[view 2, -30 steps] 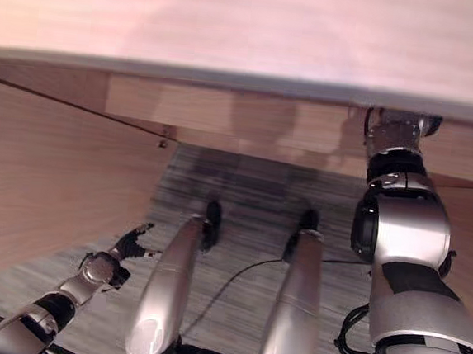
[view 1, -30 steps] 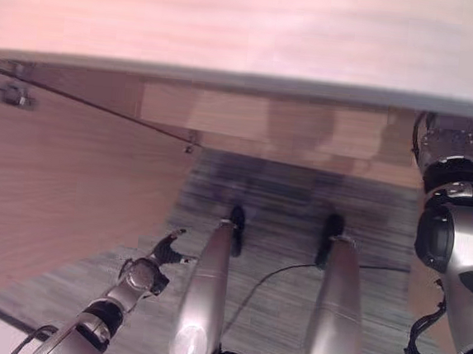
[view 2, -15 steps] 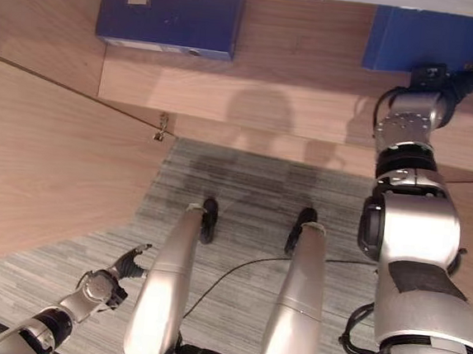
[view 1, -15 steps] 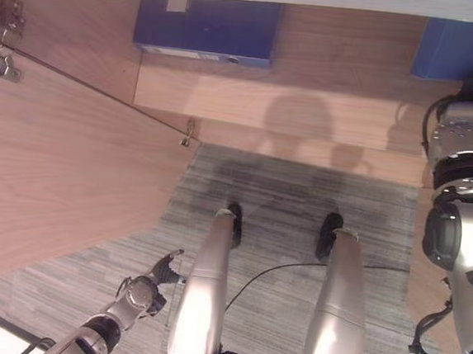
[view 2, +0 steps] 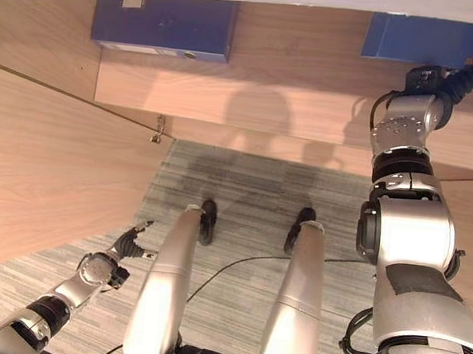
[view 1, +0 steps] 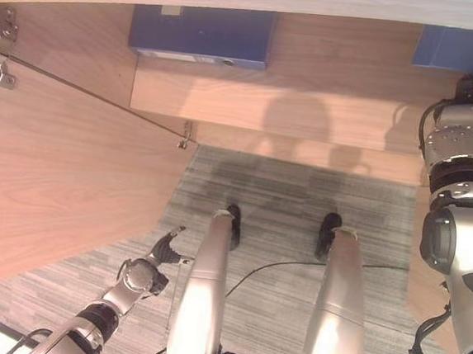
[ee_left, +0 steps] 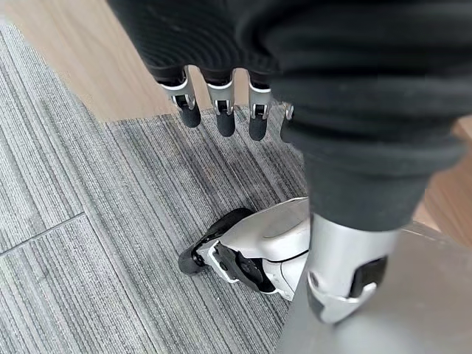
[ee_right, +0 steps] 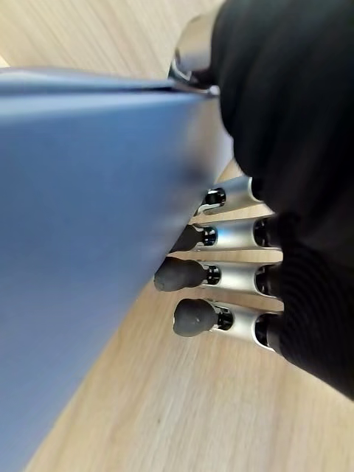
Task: Put the empty folder in the office cabinet
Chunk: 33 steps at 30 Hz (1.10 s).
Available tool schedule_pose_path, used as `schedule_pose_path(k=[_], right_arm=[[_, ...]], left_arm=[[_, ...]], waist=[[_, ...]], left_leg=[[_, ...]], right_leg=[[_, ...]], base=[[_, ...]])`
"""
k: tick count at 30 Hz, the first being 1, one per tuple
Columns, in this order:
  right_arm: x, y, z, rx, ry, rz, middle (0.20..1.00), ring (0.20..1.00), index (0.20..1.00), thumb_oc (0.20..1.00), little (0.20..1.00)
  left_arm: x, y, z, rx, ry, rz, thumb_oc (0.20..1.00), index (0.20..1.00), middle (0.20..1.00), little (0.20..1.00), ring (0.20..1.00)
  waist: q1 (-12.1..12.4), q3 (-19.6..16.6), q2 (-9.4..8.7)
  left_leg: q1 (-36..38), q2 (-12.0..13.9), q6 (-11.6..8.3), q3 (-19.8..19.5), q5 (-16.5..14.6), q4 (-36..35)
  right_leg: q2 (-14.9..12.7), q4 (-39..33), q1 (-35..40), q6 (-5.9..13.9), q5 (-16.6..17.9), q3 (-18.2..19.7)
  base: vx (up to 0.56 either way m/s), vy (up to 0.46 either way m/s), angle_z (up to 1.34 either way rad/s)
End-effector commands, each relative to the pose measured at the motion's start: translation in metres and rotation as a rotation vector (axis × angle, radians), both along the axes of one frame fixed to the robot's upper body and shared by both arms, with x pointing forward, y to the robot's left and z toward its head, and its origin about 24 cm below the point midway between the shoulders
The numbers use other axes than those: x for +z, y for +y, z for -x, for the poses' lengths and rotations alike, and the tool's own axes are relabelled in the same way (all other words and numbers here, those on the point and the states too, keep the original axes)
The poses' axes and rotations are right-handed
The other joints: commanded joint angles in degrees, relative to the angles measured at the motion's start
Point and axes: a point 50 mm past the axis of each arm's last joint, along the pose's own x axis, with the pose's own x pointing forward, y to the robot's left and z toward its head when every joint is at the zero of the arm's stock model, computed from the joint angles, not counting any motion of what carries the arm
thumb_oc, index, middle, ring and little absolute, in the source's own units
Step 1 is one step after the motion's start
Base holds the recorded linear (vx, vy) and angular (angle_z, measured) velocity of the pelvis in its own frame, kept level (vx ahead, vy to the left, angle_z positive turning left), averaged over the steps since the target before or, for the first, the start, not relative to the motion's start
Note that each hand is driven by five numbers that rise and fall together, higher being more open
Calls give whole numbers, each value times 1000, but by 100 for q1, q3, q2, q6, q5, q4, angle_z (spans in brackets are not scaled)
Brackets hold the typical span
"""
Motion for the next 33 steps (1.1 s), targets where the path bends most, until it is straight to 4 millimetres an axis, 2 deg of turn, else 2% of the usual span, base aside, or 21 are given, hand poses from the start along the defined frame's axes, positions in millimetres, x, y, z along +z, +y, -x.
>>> schedule_pose_path(k=[1,5,6,10,12,16,23,33], right_arm=[[-52,-42,21,-125,238,-47,200,200,200,200,200],[-88,-24,18,-134,481,-62,200,200,200,200,200],[-91,-19,18,-147,563,-18,200,200,200,200,200],[-92,-12,16,-171,673,89,200,200,200,200,200],[-96,-3,15,-189,778,159,200,200,200,200,200],[-92,9,10,-186,795,188,200,200,200,200,200],[-74,25,2,-193,792,264,200,200,200,200,200],[-72,25,0,-177,763,254,200,200,200,200,200]], left_arm=[[-11,5,14,-4,53,-23,1000,1000,1000,1000,1000],[-9,-7,3,-9,28,-38,1000,1000,1000,1000,1000],[-8,-9,0,5,20,-31,1000,1000,1000,1000,1000],[-10,-13,0,21,11,-36,1000,1000,1000,1000,1000],[-11,-18,-1,28,3,-43,1000,1000,1000,1000,1000],[-13,-21,0,25,6,-51,1000,1000,1000,1000,1000],[-13,-23,-1,19,-4,-60,1000,1000,1000,1000,1000],[-10,-21,-2,26,-8,-44,1000,1000,1000,1000,1000]], waist=[[108,-84,53],[34,-54,-37],[21,-47,-55],[9,-46,-83],[1,-35,-110],[1,-43,-131],[40,-54,-133],[68,-45,-137]], left_leg=[[54,-149,90,-391,-119,-365],[271,-118,109,-373,-28,-684],[304,-108,110,-368,-23,-712],[306,-91,108,-377,-9,-724],[291,-82,108,-385,-6,-721],[290,-85,110,-399,5,-759],[242,-116,121,-395,9,-739],[205,-144,144,-410,-5,-737]], right_leg=[[51,311,914,-180,-1475,-339],[121,25,1092,-187,-1366,-364],[131,-14,1125,-199,-1355,-376],[139,-18,1124,-200,-1335,-385],[137,-42,1152,-202,-1315,-410],[135,-75,1148,-197,-1303,-418],[122,-66,1127,-192,-1288,-436],[104,-79,1103,-178,-1262,-436]], base=[[0,0,0],[-6,-6,-3],[0,0,0],[0,0,0],[0,0,0],[-2,-2,-2],[0,0,0],[0,0,0]])
